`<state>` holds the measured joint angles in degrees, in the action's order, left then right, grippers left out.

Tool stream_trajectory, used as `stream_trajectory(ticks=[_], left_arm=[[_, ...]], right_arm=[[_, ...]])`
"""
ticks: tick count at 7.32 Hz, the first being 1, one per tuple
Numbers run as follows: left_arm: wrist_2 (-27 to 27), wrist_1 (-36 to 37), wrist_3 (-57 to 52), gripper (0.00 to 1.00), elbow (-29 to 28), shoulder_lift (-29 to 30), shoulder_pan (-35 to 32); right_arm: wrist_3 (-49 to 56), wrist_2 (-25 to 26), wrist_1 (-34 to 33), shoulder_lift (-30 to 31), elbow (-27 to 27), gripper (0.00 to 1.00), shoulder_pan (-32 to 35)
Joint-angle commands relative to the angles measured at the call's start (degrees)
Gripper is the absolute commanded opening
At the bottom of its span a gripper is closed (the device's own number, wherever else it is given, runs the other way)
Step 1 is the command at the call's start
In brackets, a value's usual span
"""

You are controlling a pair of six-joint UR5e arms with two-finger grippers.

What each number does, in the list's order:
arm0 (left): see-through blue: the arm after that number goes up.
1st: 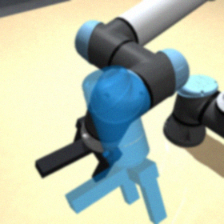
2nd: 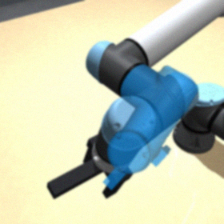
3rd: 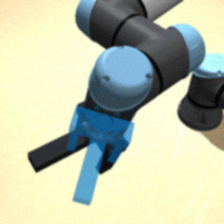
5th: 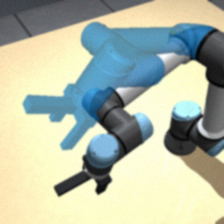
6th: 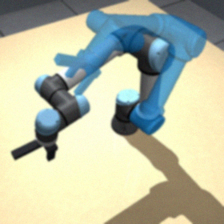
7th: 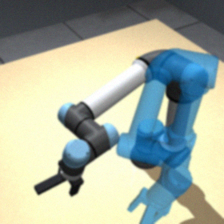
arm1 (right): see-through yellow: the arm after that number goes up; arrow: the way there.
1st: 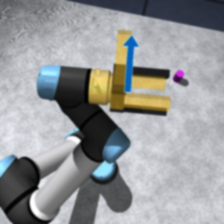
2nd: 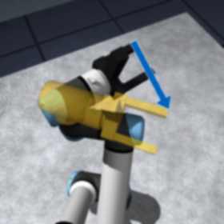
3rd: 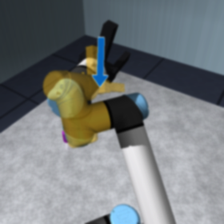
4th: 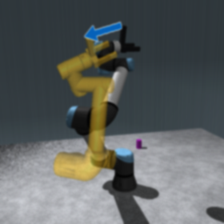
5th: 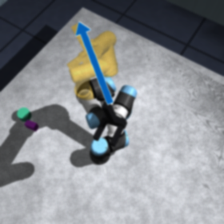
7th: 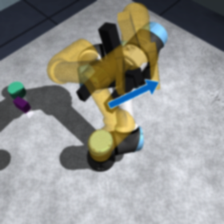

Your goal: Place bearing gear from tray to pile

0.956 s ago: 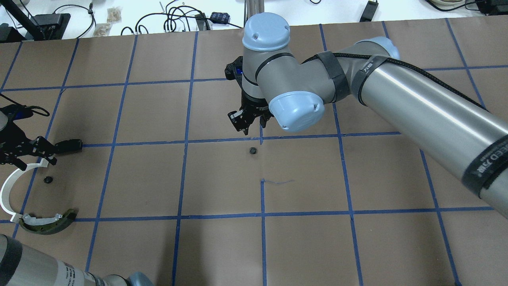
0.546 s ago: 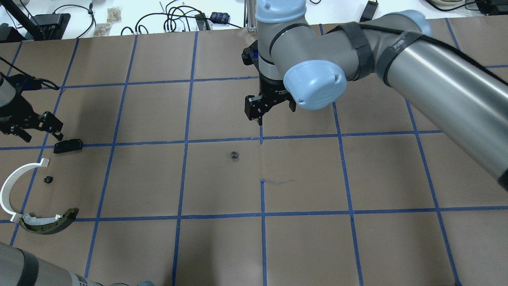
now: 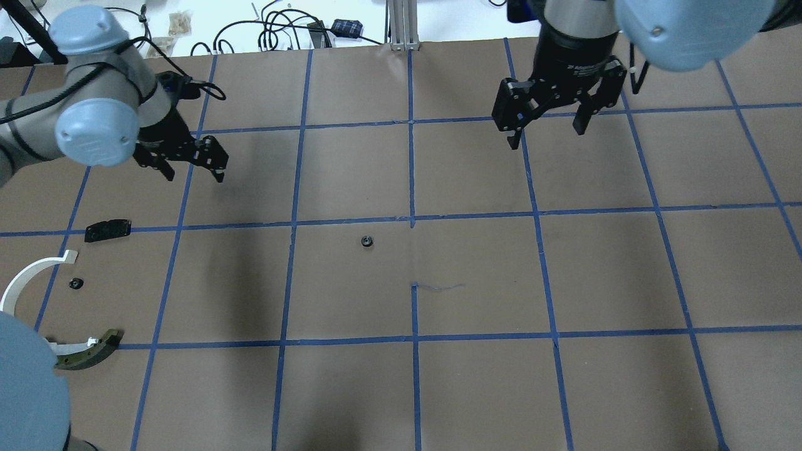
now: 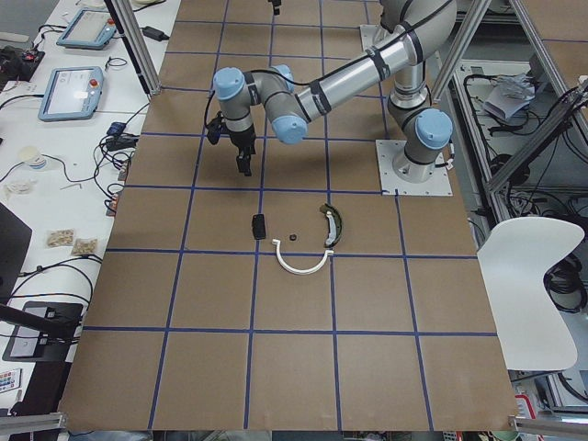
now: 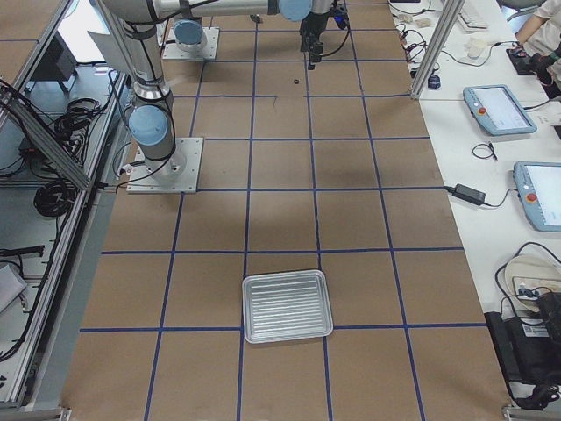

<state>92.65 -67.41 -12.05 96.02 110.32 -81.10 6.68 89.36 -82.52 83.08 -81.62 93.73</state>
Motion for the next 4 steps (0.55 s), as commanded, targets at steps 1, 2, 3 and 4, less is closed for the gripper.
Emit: stream_trajectory(ticks=[1,2,3,4], left_arm=[[-0.7,1.3,11.1,1.0,0.5,1.0,-12.0],[-0.8,5.1,12.5,1.0,0.8,1.4,-16.3],[-1.0,7.5,12.9,1.0,1.6,2.6,-19.0],[-2.2,8.9,12.9,1.0,2.4,3.5,-21.3]], right_arm=[[0.0,-0.2,1.8,4.2,-0.8,1.0,-4.6],[0.0,-0.2,-4.0,5.1,-3.4,1.0,-4.7],[-0.2,-0.2,-9.1,7.6,-8.2,1.0,-4.6],[-0.2,0.4,-13.6,10.4,-13.1,1.0,-4.6]])
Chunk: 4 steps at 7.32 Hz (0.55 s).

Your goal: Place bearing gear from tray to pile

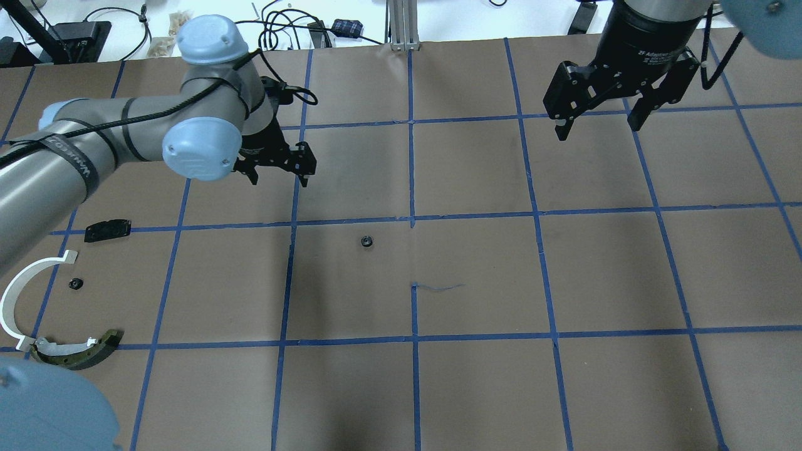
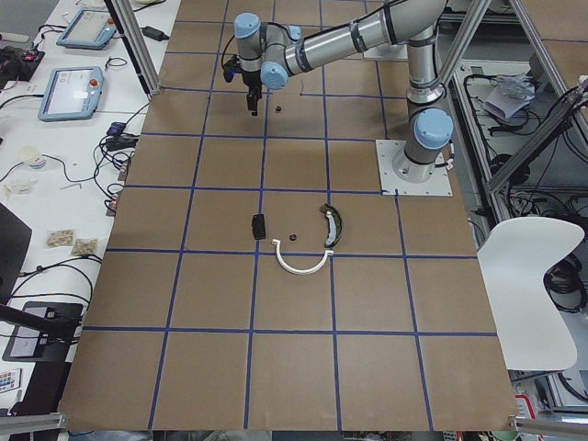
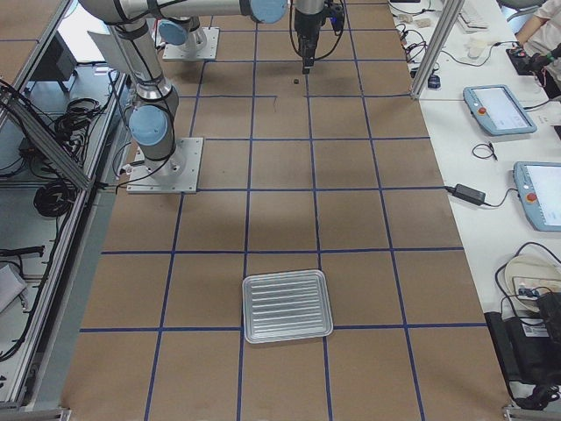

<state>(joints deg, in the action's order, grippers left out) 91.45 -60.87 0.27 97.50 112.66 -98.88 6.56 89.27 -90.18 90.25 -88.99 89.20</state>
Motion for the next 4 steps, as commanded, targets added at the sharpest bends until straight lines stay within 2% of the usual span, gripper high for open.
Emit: stream_trajectory(ticks=[1,3,4], left_arm=[[-2.2,5.1,1.6,1.0,2.2,2.2,-5.5],[-2.2,9.7,1.9,1.0,5.7,3.9,-6.4],[-2.3,10.8,1.9,1.0,6.4,4.7,-6.4]], right_arm=[[-0.5,0.6,-6.2,3.3,-4.9,1.0,-0.4],[-1.2,0.7,-4.5,1.5,-1.8,1.0,-0.4],[-2.9,0.7,-4.4,0.6,-1.5,0.93,-0.5]])
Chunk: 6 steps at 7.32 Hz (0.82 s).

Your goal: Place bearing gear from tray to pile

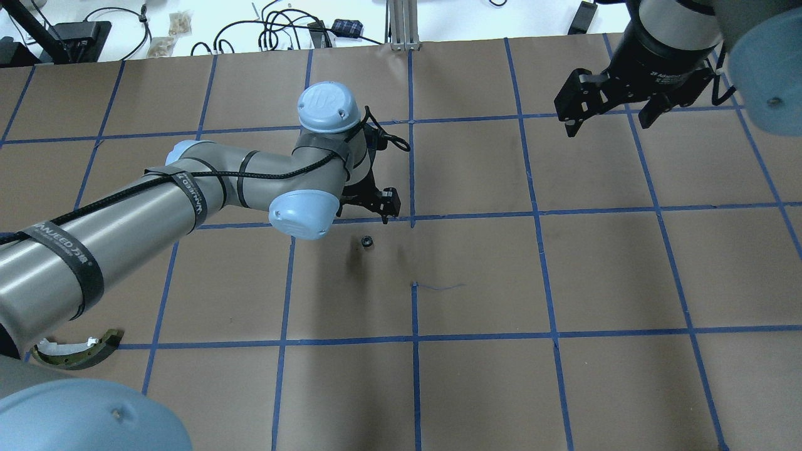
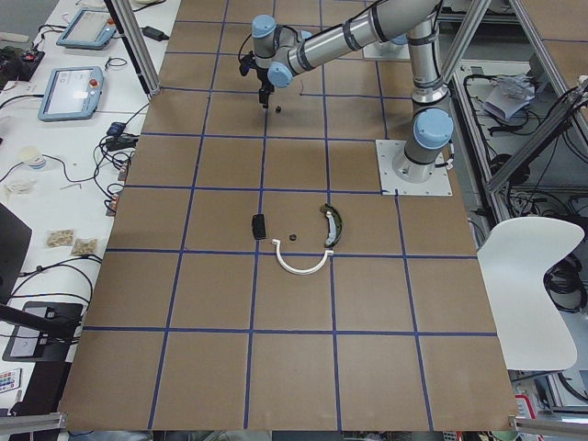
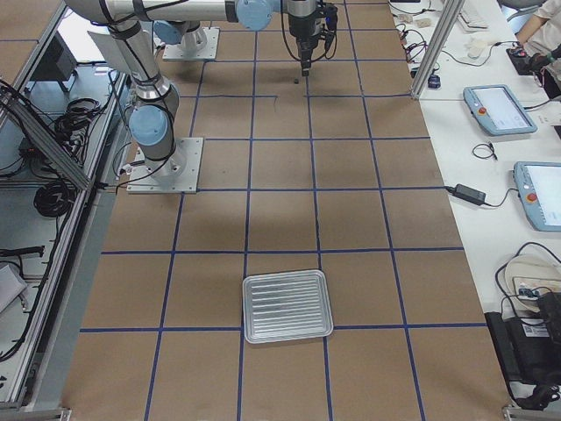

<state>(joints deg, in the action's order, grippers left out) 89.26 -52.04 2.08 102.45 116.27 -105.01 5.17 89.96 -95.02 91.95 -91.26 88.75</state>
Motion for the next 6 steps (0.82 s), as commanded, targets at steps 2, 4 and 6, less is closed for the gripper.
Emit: stream_trajectory(ticks=[2,4,6], left_arm=[[-0.3,1.9,0.0,1.0,1.9,2.4,-0.4],[0.0,1.1,0.1,1.0,1.9,2.1,-0.7],[0.0,0.7,0.2,0.87,1.9,2.0,-0.6]], right_arm=[[-3.1,-0.5,1.0,-1.4,0.8,1.0,0.0],[-3.1,-0.8,1.3,-1.3,0.4,1.0,0.0],[-2.9,-0.8,0.9,-1.3,-0.1,1.0,0.0]])
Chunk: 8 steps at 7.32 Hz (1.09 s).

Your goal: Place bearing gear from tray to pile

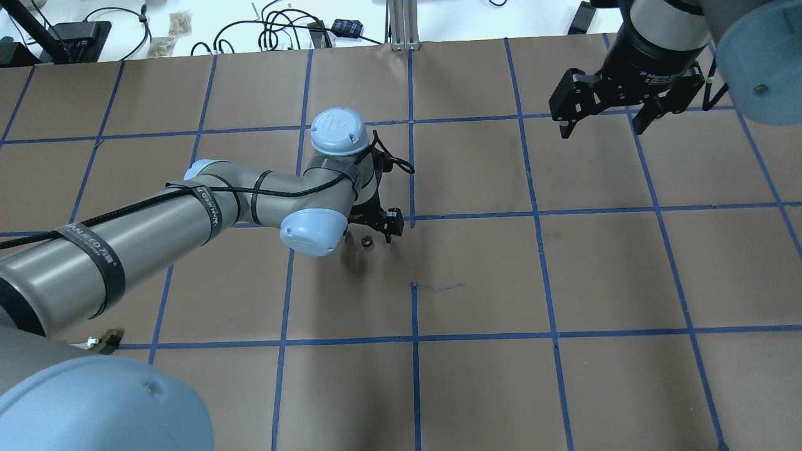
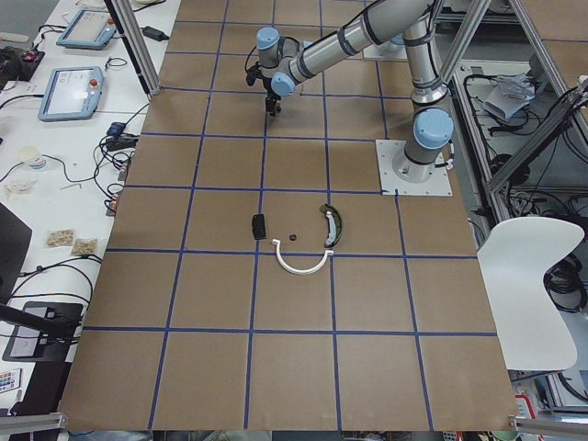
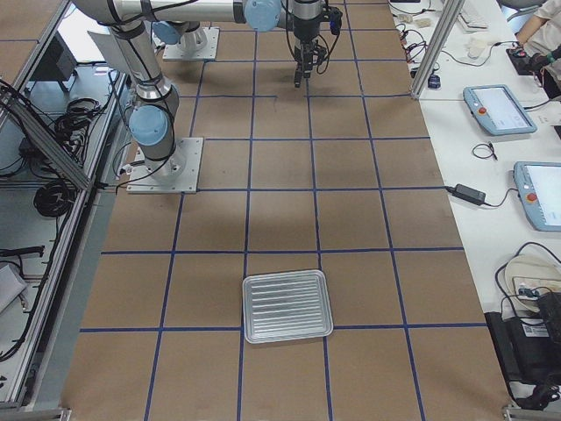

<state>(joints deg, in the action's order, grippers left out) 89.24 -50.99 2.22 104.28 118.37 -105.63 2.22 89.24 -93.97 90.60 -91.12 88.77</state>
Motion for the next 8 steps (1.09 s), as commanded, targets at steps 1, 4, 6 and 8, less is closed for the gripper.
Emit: stream_trajectory(ticks=[1,4,6,8], left_arm=[[0.1,-0.6,0.1,0.82,0.0,-0.1,0.1],[0.1,-3.1,0.1,0.75,0.0,-0.4,0.0],[0.2,-3.1,0.0,0.2,0.0,-0.6,0.0],[0.1,-3.1,0.0,0.0,-0.3,-0.8,0.0]], right_arm=[[0.1,0.0,-0.2,0.0,-0.3,1.0,0.0],[0.1,0.0,-0.1,0.0,-0.3,1.0,0.0],[0.1,-0.1,-0.2,-0.1,-0.3,1.0,0.0],[0.1,-0.2,-0.2,-0.1,-0.3,1.0,0.0]])
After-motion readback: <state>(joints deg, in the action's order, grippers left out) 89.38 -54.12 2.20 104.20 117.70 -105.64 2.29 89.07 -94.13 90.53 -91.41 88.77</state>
